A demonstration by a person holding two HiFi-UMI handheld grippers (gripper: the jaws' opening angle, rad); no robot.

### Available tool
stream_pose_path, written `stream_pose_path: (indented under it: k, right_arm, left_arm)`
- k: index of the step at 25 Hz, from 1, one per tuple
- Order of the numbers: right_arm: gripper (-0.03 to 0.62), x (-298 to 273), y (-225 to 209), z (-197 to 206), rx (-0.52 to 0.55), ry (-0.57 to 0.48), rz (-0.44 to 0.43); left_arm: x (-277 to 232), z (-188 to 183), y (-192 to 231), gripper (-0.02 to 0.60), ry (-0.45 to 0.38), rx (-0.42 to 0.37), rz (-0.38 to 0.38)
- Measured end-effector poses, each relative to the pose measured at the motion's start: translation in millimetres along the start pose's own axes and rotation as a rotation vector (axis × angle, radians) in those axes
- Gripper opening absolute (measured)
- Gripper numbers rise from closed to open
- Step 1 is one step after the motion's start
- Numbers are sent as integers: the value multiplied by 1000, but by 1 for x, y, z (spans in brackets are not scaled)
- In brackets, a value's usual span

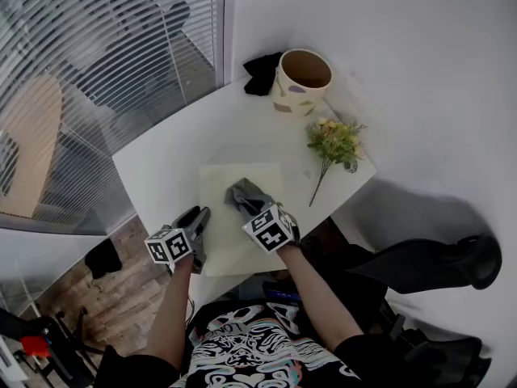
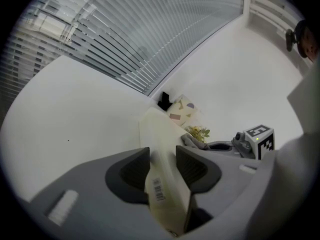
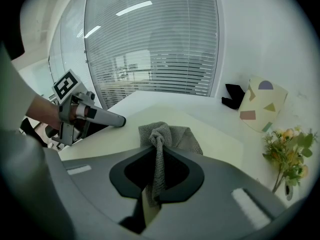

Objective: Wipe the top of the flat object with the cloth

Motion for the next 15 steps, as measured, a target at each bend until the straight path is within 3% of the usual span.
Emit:
stream_pose_path:
  k: [15]
  right_arm:
    - [15,8,23,7,16,1,-30]
  left_arm:
    - [0,0,1,207,2,8,7]
Point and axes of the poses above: the fingertips, and each gripper's own axes: x backward along the fingers, y to its left, z out of its underside, the point moved 2 cm from there along x, backward along the fingers, and after that the axes turned 15 degrees about x, right-handed, at the moved point
